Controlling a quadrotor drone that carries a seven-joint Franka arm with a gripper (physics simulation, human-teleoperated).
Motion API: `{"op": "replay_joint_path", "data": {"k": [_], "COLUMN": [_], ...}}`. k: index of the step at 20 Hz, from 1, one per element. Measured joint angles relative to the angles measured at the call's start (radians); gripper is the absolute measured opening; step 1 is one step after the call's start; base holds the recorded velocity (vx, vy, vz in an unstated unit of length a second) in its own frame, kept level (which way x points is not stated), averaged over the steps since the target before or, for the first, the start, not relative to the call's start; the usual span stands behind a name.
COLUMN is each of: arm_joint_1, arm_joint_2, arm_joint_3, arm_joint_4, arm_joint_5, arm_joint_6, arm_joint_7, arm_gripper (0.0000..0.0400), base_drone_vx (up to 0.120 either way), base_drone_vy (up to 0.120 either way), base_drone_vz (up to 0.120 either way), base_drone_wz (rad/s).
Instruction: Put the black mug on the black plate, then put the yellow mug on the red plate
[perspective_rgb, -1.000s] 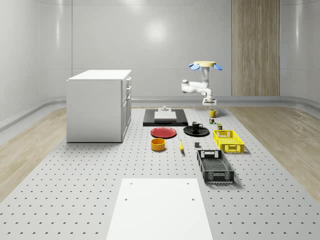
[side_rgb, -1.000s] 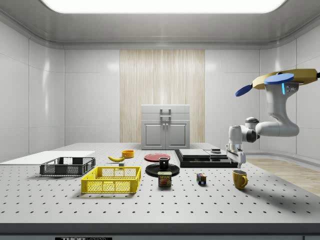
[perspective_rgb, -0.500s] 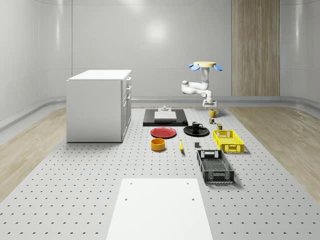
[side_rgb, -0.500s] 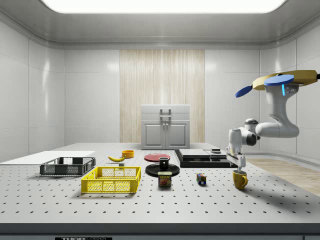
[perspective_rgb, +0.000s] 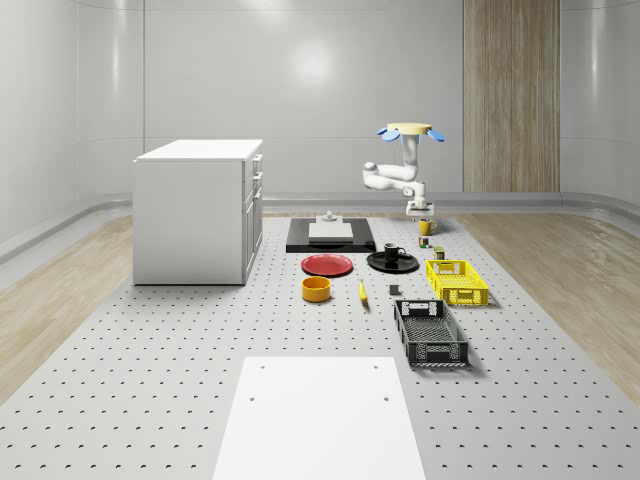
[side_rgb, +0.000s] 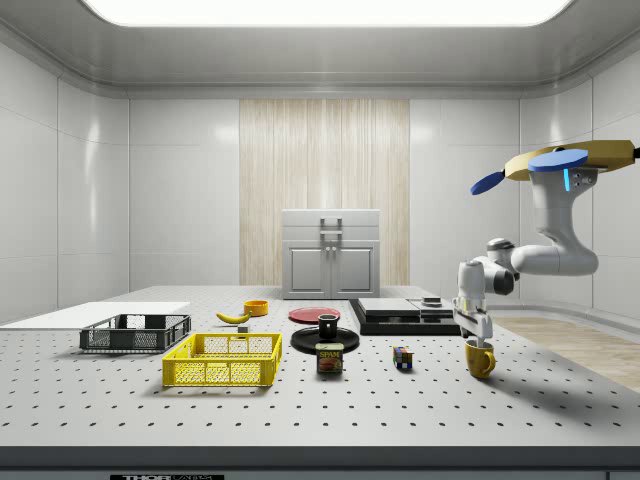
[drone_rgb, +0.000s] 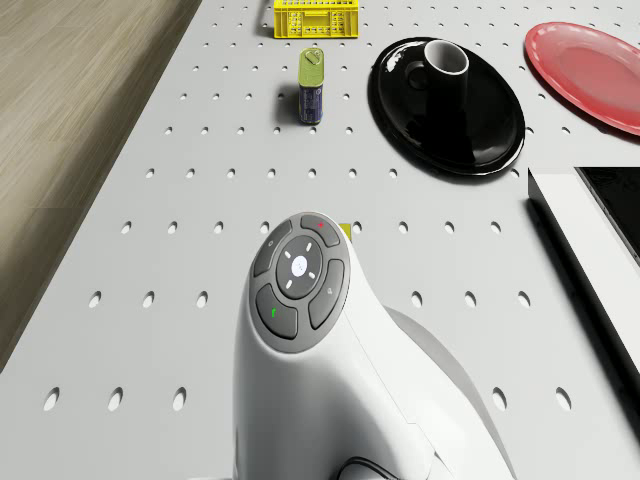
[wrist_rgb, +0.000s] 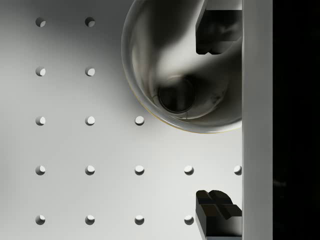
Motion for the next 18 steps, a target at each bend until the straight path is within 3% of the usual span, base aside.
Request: {"op": "replay_joint_path", "data": {"k": [18], "arm_joint_1": [-0.031], "arm_joint_2": [0.022], "arm_joint_3": [-0.030], "arm_joint_4": [0.035], "arm_joint_5": [-0.032], "arm_joint_6": [-0.002], "arm_joint_7": [0.001], "arm_gripper": [0.0400], "base_drone_vx": [0.000], "base_drone_vy": [0.000], "base_drone_vz": [0.000], "base_drone_wz": [0.000]}}
